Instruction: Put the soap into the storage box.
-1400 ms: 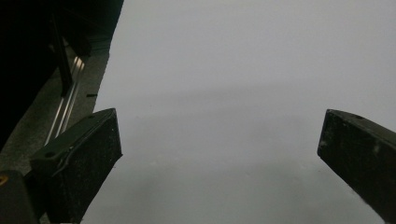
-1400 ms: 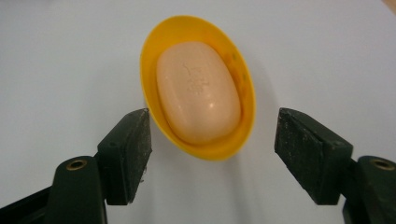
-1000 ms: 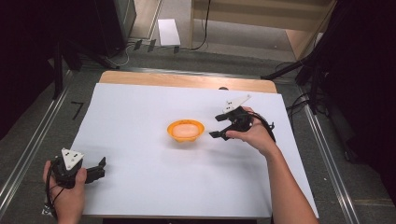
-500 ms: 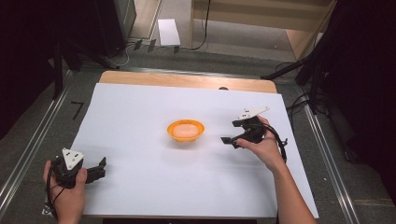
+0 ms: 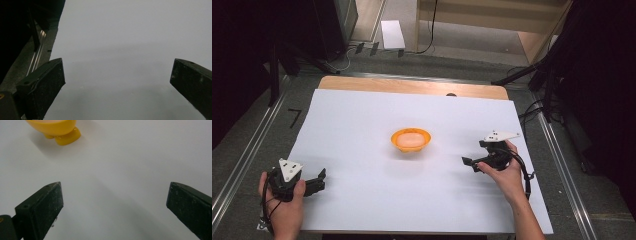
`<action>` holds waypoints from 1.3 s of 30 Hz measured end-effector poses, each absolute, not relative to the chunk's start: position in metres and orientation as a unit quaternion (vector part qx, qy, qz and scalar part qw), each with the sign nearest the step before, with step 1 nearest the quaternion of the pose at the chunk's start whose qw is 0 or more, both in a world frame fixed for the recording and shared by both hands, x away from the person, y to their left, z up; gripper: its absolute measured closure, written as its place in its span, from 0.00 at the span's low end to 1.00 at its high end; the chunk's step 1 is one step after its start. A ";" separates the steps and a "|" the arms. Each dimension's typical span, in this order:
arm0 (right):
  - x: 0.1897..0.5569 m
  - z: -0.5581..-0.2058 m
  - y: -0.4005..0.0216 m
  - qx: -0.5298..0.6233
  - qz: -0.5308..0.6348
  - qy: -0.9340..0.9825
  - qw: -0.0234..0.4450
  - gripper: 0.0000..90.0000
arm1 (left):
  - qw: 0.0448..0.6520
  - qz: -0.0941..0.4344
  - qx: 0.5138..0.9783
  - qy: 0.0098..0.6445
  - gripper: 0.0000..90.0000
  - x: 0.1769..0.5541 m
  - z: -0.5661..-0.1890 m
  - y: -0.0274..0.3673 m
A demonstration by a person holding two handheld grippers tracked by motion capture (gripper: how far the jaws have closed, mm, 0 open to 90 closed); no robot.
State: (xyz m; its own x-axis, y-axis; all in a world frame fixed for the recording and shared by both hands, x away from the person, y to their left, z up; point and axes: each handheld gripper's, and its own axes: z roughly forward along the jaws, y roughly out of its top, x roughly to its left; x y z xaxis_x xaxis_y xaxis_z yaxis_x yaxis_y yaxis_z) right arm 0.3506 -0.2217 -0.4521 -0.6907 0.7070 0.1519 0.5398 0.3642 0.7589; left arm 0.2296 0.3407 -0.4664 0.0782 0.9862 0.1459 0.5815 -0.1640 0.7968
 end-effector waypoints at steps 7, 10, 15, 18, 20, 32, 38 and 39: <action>0.320 -0.467 -0.248 0.433 0.423 0.786 0.125 0.01 | 0.281 0.352 0.681 0.577 0.00 0.230 -0.466 0.340; 0.309 -0.474 -0.258 0.450 0.421 0.776 0.131 0.02 | 0.281 0.352 0.680 0.578 0.00 0.230 -0.466 0.340; 0.293 -0.484 -0.273 0.471 0.428 0.760 0.132 0.02 | 0.280 0.351 0.681 0.578 0.00 0.230 -0.466 0.340; 0.282 -0.483 -0.281 0.480 0.438 0.748 0.136 0.02 | 0.280 0.351 0.681 0.578 0.00 0.230 -0.466 0.340; 0.275 -0.483 -0.286 0.488 0.439 0.741 0.142 0.02 | 0.281 0.351 0.681 0.578 0.00 0.230 -0.466 0.340; 0.241 -0.485 -0.319 0.520 0.437 0.708 0.195 0.03 | 0.285 0.350 0.680 0.578 0.00 0.230 -0.466 0.341; 0.231 -0.485 -0.338 0.542 0.435 0.687 0.210 0.03 | 0.289 0.349 0.677 0.579 0.00 0.230 -0.466 0.341; 0.230 -0.485 -0.341 0.547 0.431 0.685 0.215 0.03 | 0.289 0.349 0.677 0.580 0.00 0.229 -0.466 0.342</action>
State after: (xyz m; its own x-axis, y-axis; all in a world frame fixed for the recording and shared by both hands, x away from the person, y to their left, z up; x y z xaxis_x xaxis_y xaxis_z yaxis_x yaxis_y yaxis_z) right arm 0.2296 -0.3411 -0.4850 -0.3097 0.9343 0.1766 0.5632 0.0307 0.8257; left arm 0.2293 0.3417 -0.4657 0.0843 0.9870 0.1366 0.5838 -0.1600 0.7960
